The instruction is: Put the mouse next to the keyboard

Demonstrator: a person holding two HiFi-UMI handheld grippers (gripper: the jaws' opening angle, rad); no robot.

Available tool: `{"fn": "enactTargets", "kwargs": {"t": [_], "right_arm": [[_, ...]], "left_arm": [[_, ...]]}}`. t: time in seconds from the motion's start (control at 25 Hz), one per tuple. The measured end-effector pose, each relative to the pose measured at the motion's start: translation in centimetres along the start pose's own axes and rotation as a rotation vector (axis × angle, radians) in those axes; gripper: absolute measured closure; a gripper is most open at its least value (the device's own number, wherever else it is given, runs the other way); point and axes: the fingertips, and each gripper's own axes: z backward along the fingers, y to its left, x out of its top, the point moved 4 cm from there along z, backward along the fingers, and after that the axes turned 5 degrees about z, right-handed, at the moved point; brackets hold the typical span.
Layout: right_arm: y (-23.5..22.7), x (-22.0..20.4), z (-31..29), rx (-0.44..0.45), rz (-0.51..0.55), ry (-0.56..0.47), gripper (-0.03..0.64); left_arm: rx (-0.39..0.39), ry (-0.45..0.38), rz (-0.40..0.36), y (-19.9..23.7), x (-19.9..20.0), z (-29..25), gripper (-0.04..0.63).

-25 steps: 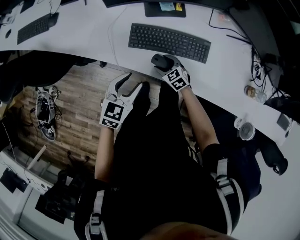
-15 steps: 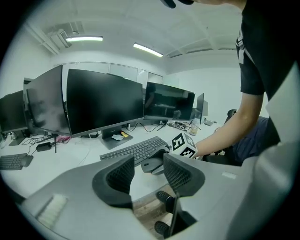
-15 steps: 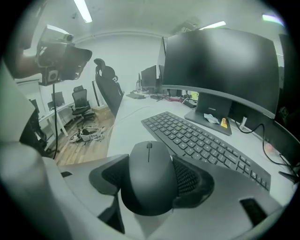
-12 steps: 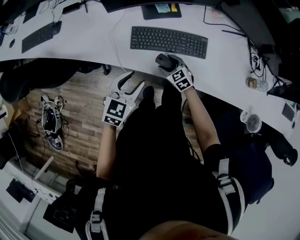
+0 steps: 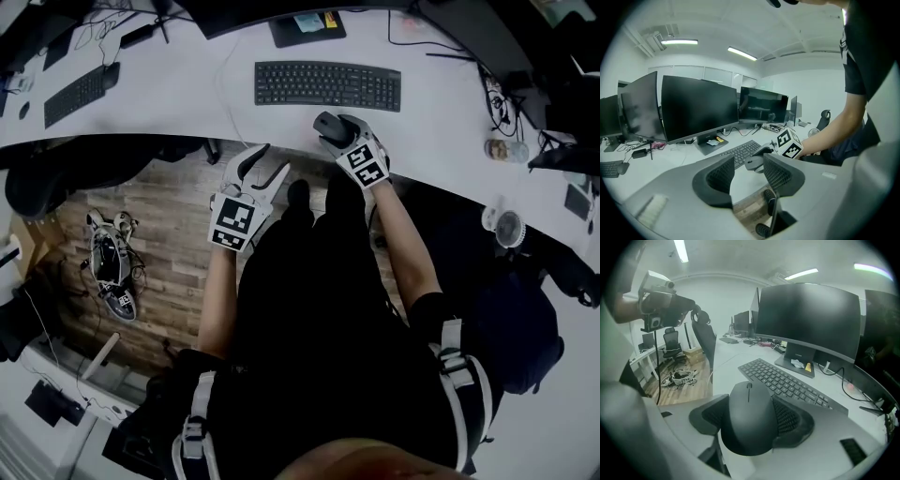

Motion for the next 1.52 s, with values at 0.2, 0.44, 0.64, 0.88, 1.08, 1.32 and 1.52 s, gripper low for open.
{"fn": "enactTargets", "kwargs": {"t": [0.2, 0.44, 0.64, 0.88, 1.08, 1.32, 1.52], "right_arm": [[-0.1, 0.2, 1.6, -0.043, 0.001, 0.002, 0.324], [-0.7, 0.4, 3.8, -0.107, -0.029, -0.02, 0.324], [-1.7, 0.4, 5.6, -0.156, -0.056, -0.033, 0.324], [-2.4, 0.0, 7.3, -0.197, -0.08, -0.041, 0.324], [-2.4, -0.8, 8.4, -0.216, -0.094, -0.035, 0.324], [-2.8, -1.5, 9.4, -0.255, -0.133, -0.036, 0.324], [-3.6, -2.0, 11.0, -0.305, -0.17, -0.044, 0.324]], "left_arm": [[-0.025, -0.01, -0.021, -0.4, 0.6, 0.1, 0.403], [-0.056, -0.011, -0.043, -0.8, 0.9, 0.0, 0.403], [-0.095, -0.012, -0.07, -1.5, 1.6, -0.9, 0.403], [-0.133, -0.018, -0.097, -2.4, 2.2, -2.0, 0.403], [-0.16, -0.008, -0.106, -3.2, 2.3, -2.6, 0.403], [-0.175, -0.001, -0.106, -3.2, 2.4, -3.1, 0.403], [-0.213, 0.006, -0.122, -3.8, 2.9, -4.1, 0.403]]}}
